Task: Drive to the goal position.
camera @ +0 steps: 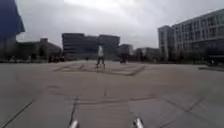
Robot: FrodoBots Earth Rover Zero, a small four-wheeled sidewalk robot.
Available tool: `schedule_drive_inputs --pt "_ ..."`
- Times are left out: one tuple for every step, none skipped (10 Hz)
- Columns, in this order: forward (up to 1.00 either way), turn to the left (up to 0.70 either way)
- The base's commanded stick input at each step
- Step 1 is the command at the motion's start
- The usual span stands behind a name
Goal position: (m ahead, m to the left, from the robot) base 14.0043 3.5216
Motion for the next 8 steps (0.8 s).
schedule_drive_inputs --pt "1.00 0.06" --pt "1.00 0.06" --pt "1.00 0.06" --pt "1.00 0.06" --pt "1.00 0.06" --pt "1.00 0.06" --pt "1.00 0.06" --pt "1.00 0.06"
